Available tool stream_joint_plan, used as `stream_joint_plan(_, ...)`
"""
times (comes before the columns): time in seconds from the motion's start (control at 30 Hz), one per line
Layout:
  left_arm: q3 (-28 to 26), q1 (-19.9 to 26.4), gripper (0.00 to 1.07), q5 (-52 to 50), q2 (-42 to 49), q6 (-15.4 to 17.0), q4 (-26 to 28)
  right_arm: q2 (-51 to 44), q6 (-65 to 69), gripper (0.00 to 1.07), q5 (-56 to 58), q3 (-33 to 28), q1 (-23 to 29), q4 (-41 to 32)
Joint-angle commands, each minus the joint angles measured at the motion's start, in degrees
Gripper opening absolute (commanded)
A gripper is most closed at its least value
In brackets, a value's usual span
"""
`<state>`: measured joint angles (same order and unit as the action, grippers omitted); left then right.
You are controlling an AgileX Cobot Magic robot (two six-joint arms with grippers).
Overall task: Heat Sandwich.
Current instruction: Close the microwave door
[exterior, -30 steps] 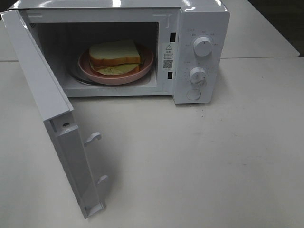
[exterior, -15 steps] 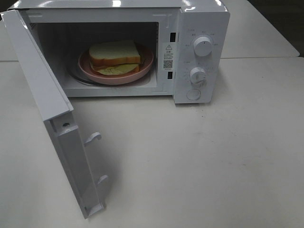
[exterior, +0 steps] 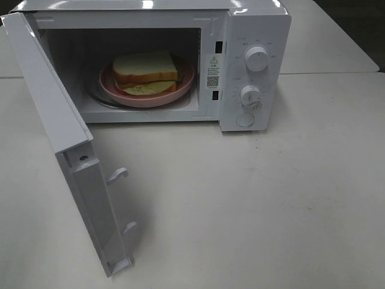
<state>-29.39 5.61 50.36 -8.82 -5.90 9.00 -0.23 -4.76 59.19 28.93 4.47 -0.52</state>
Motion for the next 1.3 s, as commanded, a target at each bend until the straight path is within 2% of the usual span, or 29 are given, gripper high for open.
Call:
stream_joint_plan(0.03, -0.2, 0.1, 0.58, -4.8, -2.3, 0.2, 0.3, -1.5, -0.2, 0.76, -0.1, 0.0, -0.5, -0.2)
stream_joint_plan(0.07, 0.1, 0.1, 0.54, -5.7, -3.2, 0.2, 0.3, -1.5, -0.2, 0.76, -0.1, 0.0, -0.5, -0.2)
stream_joint_plan(0.1, 1.0, 0.1, 0.44, -8.6, -4.6, 0.2, 0.3, -1.5, -0.2, 0.76, -0.1, 0.0, -0.5, -0.2)
stream_joint_plan(0.13, 1.0, 0.1, 0.44, -8.6, -4.6, 0.2, 0.3, -1.5, -0.2, 0.76, -0.1, 0.0, -0.5, -0.2)
stream_joint_plan(0.2, 1.9, 0.1, 0.34, -11.6, -6.0, 0.2, 0.5, -1.5, -0.2, 0.76, -0.1, 0.0, -0.5, -0.2)
stream_joint_plan(0.23, 2.8, 0.1, 0.22, -13.7, -7.5, 0.2, 0.7, -1.5, -0.2, 0.76, -0.1, 0.0, -0.5, -0.2)
stream_joint_plan(0.27, 3.3, 0.1, 0.15, -15.0, -8.3, 0.0, 0.7, -1.5, -0.2, 0.76, -0.1, 0.0, -0.5, -0.2)
stream_joint_plan(0.3, 3.3, 0.1, 0.15, -15.0, -8.3, 0.0, 0.7, -1.5, -0.2, 0.76, -0.1, 0.0, -0.5, -0.2)
stream_joint_plan(0.37, 4.8, 0.1, 0.01, -17.7, -10.0, -0.4, 0.7, -1.5, -0.2, 0.76, -0.1, 0.0, -0.5, -0.2)
stream_joint_plan(0.43, 6.9, 0.1, 0.00, -22.8, -12.8, -3.0, 0.7, -1.5, -0.2, 0.76, -0.1, 0.0, -0.5, -0.2)
stream_joint_plan(0.5, 7.5, 0.1, 0.00, -24.4, -13.5, -3.6, 0.8, -1.5, -0.2, 0.76, -0.1, 0.0, -0.5, -0.2)
stream_joint_plan(0.57, 10.1, 0.1, 0.00, -30.3, -15.8, -5.3, 1.4, -1.5, -0.2, 0.76, -0.1, 0.0, -0.5, -0.2)
stream_joint_plan(0.6, 10.1, 0.1, 0.00, -30.3, -15.8, -5.3, 1.4, -1.5, -0.2, 0.76, -0.1, 0.0, -0.5, -0.2)
stream_joint_plan(0.83, 17.0, 0.1, 0.00, -47.7, -22.1, -5.6, 1.5, -1.5, -0.2, 0.76, -0.1, 0.0, -0.5, -0.2)
stream_joint_plan(1.1, 19.1, 0.1, 0.00, -60.8, -31.5, -5.6, 1.5, -1.5, -0.2, 0.76, -0.1, 0.0, -0.5, -0.2)
stream_joint_plan(1.2, 19.1, 0.1, 0.00, -69.2, -38.5, -3.6, -1.4, -1.5, -0.2, 0.76, -0.1, 0.0, -0.5, -0.2)
stream_joint_plan(1.23, 19.1, 0.1, 0.00, -69.2, -38.5, -3.6, -1.4, -1.5, -0.2, 0.76, -0.1, 0.0, -0.5, -0.2)
stream_joint_plan(1.27, 19.1, 0.1, 0.00, -71.4, -40.5, -2.2, -2.9, -1.5, -0.2, 0.76, -0.1, 0.0, -0.5, -0.2)
stream_joint_plan(1.3, 19.1, 0.1, 0.00, -75.5, -43.9, 1.3, -6.6, -1.5, -0.2, 0.76, -0.1, 0.0, -0.5, -0.2)
